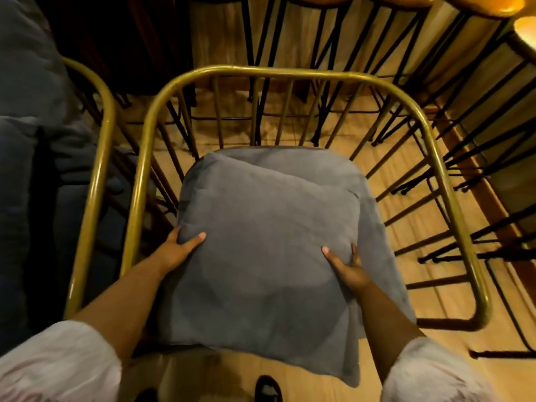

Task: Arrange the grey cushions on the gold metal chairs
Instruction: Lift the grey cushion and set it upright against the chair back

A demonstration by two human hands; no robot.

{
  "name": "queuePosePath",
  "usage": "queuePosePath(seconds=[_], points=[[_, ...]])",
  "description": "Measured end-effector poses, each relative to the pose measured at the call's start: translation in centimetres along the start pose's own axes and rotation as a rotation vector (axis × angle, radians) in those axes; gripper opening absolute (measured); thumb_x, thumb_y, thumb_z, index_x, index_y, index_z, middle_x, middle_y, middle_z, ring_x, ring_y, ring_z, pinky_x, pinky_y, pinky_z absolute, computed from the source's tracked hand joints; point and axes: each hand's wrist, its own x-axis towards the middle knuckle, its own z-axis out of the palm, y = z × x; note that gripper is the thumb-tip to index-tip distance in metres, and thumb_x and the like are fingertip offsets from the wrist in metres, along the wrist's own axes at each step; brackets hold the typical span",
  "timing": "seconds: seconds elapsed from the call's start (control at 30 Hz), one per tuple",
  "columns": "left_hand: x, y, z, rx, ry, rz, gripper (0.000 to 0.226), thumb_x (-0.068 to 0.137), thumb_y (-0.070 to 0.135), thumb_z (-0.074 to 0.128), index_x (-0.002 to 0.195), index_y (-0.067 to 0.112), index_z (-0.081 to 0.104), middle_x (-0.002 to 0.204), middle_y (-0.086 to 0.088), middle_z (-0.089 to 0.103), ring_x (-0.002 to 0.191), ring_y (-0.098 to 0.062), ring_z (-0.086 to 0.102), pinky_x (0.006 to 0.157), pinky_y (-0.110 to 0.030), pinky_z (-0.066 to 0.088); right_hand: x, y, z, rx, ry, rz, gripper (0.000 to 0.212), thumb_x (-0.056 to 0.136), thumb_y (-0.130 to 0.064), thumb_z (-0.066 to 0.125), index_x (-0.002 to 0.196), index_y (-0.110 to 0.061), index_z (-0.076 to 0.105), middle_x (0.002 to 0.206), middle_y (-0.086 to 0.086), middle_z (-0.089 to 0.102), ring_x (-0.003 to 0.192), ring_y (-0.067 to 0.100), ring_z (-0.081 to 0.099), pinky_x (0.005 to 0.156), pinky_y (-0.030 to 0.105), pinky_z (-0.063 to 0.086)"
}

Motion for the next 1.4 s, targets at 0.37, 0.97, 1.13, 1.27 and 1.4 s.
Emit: queuePosePath(seconds=[0.37,0.97,1.13,1.27,1.4], points=[[-1.2,1.4,0.4,0.025,0.075,0.108,0.081,0.077,0.047,0.068,0.147,0.031,0.030,0.151,-0.007,0.040,0.135,-0.035,0.040,0.109,-0.044,0.033,1.2,-1.7,-2.8,0.071,0.017,-0.193,0.102,0.058,-0.070,0.072,0.145,-0.039,0.030,0.152,-0.004,0.037,0.138,0.025,0.039,0.112,0.044,0.035],[-3.7,-1.7,4.7,0.125,0.050,0.078,0.108,0.059,0.062,0.075,0.149,0.038,0.020,0.153,-0.005,0.036,0.137,-0.037,0.037,0.113,-0.051,0.031,1.0,-0.5,-6.7,0.055,0.068,-0.215,0.086,0.071,-0.048,0.076,0.146,-0.033,0.035,0.149,-0.002,0.043,0.136,0.025,0.042,0.106,0.036,0.037],[-3.3,-2.9,6.9,0.075,-0.042,0.028,0.099,0.081,0.045,0.066,0.150,0.038,-0.004,0.158,-0.006,0.025,0.141,-0.035,0.033,0.115,-0.047,0.028,2.4,1.0,-5.2,-0.213,0.059,-0.212,0.083,0.082,-0.065,0.051,0.150,-0.039,0.013,0.159,0.006,0.026,0.143,0.033,0.029,0.117,0.047,0.025],[-3.2,-3.0,7.0,0.077,-0.095,-0.016,0.100,0.082,0.052,0.059,0.147,0.037,-0.015,0.158,-0.012,0.023,0.142,-0.036,0.029,0.116,-0.049,0.025,2.8,1.1,-3.9,-0.334,0.138,-0.190,0.071,0.090,-0.060,0.039,0.151,-0.038,0.009,0.159,0.014,0.020,0.142,0.039,0.026,0.116,0.050,0.024],[-5.0,-2.6,6.7,0.194,-0.043,-0.005,0.089,0.087,0.054,0.052,0.151,0.030,-0.004,0.156,-0.017,0.027,0.140,-0.038,0.033,0.115,-0.044,0.029,0.6,-0.1,-2.1,-0.444,0.216,-0.191,0.067,0.093,-0.057,0.033,0.151,-0.030,0.015,0.159,0.017,0.016,0.143,0.040,0.024,0.115,0.053,0.025]])
